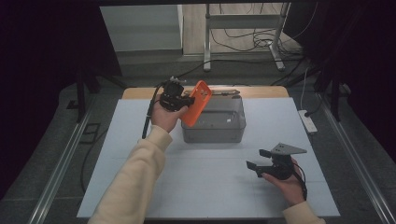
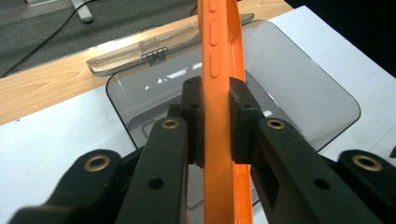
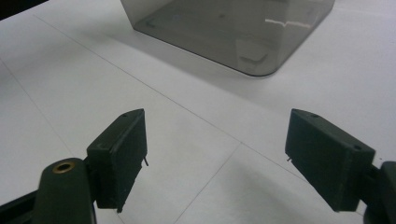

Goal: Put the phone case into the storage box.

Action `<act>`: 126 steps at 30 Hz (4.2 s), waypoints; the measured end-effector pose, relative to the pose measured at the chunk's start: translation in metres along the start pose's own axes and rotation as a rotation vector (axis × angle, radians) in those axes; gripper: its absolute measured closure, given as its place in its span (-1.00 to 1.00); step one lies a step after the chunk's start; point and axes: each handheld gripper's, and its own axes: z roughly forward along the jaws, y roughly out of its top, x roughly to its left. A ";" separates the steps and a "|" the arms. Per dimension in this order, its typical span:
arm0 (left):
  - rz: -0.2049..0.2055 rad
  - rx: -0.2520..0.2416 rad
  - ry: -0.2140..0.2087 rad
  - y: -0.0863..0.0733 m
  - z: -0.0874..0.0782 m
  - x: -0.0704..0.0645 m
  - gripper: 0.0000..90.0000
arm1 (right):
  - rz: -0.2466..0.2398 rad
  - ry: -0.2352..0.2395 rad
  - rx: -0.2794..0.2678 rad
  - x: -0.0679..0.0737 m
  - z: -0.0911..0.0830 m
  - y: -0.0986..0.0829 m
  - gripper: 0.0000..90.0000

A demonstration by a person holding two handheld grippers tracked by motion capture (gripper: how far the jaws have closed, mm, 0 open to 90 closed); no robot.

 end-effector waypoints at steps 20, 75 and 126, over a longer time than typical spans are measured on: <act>-0.039 0.038 0.042 0.001 0.018 0.004 0.76 | -0.001 0.002 -0.001 0.000 0.001 0.000 -0.55; -0.114 0.056 0.225 0.001 0.033 0.012 0.76 | -0.003 0.012 0.009 0.000 0.001 0.000 -0.55; -0.137 0.130 0.271 -0.011 0.058 0.007 0.76 | -0.013 0.008 0.017 0.001 0.002 -0.001 -0.56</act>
